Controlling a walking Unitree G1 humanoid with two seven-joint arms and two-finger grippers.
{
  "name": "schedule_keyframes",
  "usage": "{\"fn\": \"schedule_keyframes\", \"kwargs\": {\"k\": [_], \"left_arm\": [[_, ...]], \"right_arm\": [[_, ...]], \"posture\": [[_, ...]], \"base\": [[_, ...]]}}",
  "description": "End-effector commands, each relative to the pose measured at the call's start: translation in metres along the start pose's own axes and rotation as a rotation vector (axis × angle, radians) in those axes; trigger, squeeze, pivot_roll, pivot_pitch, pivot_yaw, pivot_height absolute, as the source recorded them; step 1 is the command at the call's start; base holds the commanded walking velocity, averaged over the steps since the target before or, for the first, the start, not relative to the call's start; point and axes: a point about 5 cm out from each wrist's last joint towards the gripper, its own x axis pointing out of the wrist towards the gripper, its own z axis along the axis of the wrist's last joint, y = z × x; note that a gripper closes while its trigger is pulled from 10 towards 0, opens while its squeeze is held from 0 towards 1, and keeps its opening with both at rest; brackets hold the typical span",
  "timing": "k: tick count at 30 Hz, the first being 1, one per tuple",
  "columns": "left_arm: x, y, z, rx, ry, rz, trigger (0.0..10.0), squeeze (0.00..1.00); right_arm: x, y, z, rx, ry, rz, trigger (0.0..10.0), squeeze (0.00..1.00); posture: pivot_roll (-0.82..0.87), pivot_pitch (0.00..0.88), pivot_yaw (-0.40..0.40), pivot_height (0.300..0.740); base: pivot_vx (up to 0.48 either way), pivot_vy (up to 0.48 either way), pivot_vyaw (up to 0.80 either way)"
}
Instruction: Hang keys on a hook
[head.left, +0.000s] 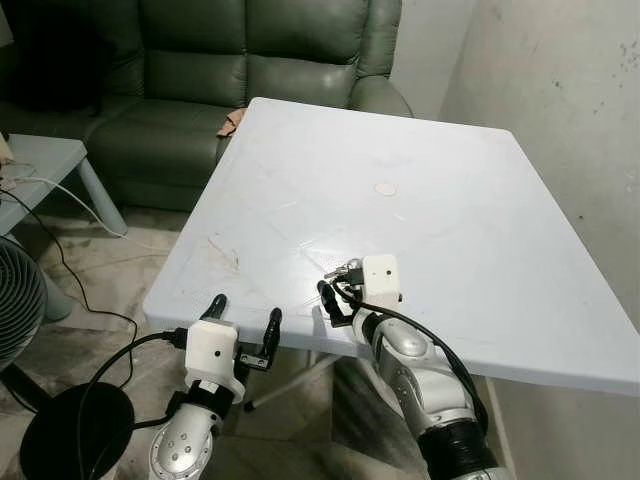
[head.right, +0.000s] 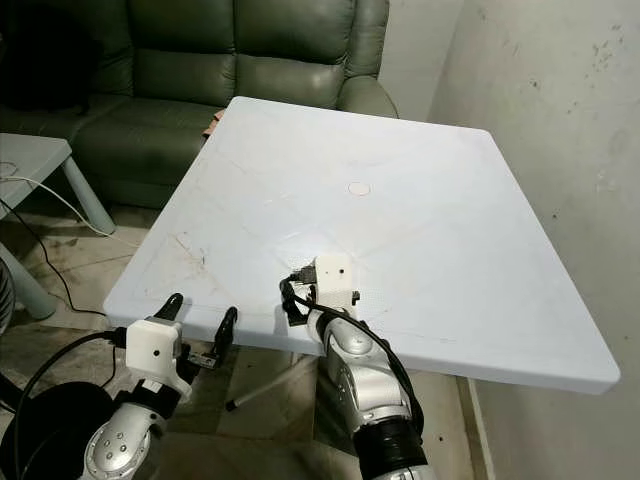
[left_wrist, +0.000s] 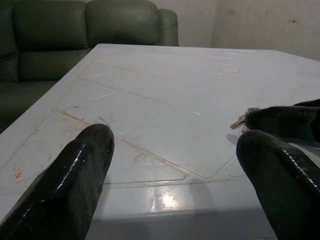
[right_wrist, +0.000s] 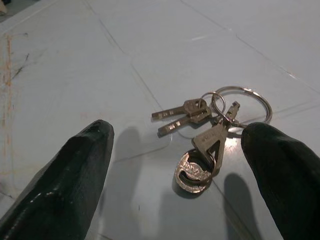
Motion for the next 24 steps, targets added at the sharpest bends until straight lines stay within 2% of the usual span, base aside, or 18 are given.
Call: {"fn": "schedule_keyframes", "kwargs": {"k": [1,6,7,8,9,10,12,13,16,17,18,19,22,23,24], "left_arm": [[-0.001,-0.002,0.003,0.003,-0.007,-0.004,10.0,0.00],[-0.001,-0.003,0.003,0.001,-0.007,-0.006,10.0,0.00],[-0.001,-0.004,0.004,-0.001,-0.006,-0.006,10.0,0.00],[-0.001,-0.004,0.004,-0.001,-0.006,-0.006,10.0,0.00],[-0.002,-0.004,0.004,-0.004,-0.004,-0.006,10.0,0.00],[-0.002,-0.004,0.004,-0.005,-0.004,-0.006,10.0,0.00],[-0.002,-0.004,0.003,-0.006,-0.001,-0.002,10.0,0.00],[-0.002,-0.004,0.003,-0.005,0.000,-0.002,10.0,0.00],[-0.002,-0.004,0.003,-0.007,-0.001,-0.001,10.0,0.00],[-0.002,-0.004,0.003,-0.007,-0.001,-0.001,10.0,0.00],[-0.002,-0.004,0.003,-0.007,-0.001,-0.001,10.0,0.00],[-0.002,-0.004,0.003,-0.007,0.000,-0.002,10.0,0.00],[-0.002,-0.004,0.003,-0.008,0.000,-0.002,10.0,0.00],[-0.002,-0.004,0.004,-0.007,0.000,-0.002,10.0,0.00],[-0.002,-0.004,0.004,-0.007,0.001,-0.002,10.0,0.00]], "right_arm": [[0.001,0.001,0.004,-0.002,-0.002,-0.003,7.8,0.00],[0.002,0.001,0.004,0.002,-0.001,-0.003,7.8,0.00],[0.001,0.001,0.002,-0.002,0.008,-0.005,4.6,0.00],[0.001,0.001,0.002,-0.002,0.008,-0.005,4.6,0.00],[0.000,0.001,-0.002,-0.028,0.025,-0.005,2.2,0.00],[0.000,0.001,-0.004,-0.044,0.032,-0.003,2.2,0.00],[-0.002,-0.001,-0.009,-0.064,0.050,-0.011,3.3,0.00],[-0.002,-0.001,-0.010,-0.068,0.057,-0.010,2.1,0.00],[-0.002,-0.003,-0.013,-0.080,0.074,-0.021,2.1,0.00],[-0.002,-0.003,-0.013,-0.079,0.073,-0.018,3.2,0.00],[-0.002,-0.003,-0.014,-0.085,0.071,-0.012,0.3,0.00],[-0.002,-0.003,-0.014,-0.086,0.072,-0.010,1.2,0.00],[-0.002,-0.003,-0.015,-0.082,0.079,-0.016,1.1,0.00],[-0.002,-0.003,-0.015,-0.083,0.078,-0.018,0.4,0.00],[-0.002,-0.003,-0.014,-0.082,0.078,-0.018,0.4,0.00]], "posture": [[0.00,0.000,-0.080,0.740],[0.00,0.000,-0.080,0.740],[-0.01,0.000,-0.080,0.740],[-0.01,0.000,-0.080,0.740],[-0.01,0.000,-0.079,0.740],[-0.01,0.000,-0.079,0.740],[-0.01,0.000,-0.079,0.740],[-0.01,0.000,-0.079,0.740],[-0.01,0.000,-0.079,0.740],[-0.01,0.000,-0.079,0.740],[-0.01,0.000,-0.079,0.740],[-0.01,0.000,-0.079,0.740],[-0.01,0.000,-0.079,0.740],[-0.01,0.000,-0.078,0.740],[-0.01,0.000,-0.078,0.740]], "base": [[0.000,0.000,0.00],[0.000,0.000,0.00],[0.000,0.000,0.00],[0.000,0.000,0.00],[0.000,0.000,0.00],[0.000,0.000,0.00],[0.000,0.000,0.00],[0.000,0.000,0.00],[0.000,0.000,0.00],[0.000,0.000,0.00],[0.000,0.000,0.00],[0.000,0.000,0.00],[0.000,0.000,0.00],[0.000,0.000,0.00],[0.000,0.000,0.00]]}}
